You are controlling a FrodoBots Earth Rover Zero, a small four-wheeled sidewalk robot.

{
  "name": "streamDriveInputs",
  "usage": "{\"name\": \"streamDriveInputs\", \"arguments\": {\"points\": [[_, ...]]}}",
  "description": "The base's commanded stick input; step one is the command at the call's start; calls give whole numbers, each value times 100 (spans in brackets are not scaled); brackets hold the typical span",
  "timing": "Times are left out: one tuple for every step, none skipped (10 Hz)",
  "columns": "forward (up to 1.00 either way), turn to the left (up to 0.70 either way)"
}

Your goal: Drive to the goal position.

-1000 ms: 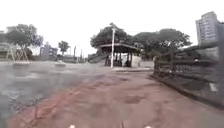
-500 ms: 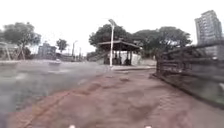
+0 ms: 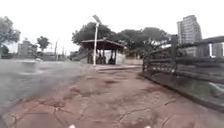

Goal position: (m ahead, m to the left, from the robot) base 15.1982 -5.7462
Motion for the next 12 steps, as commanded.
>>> {"name": "streamDriveInputs", "arguments": {"points": [[100,-25],[100,0],[100,3],[100,3],[100,3],[100,3],[100,3],[100,3],[100,3],[100,3],[100,32],[100,43]]}}
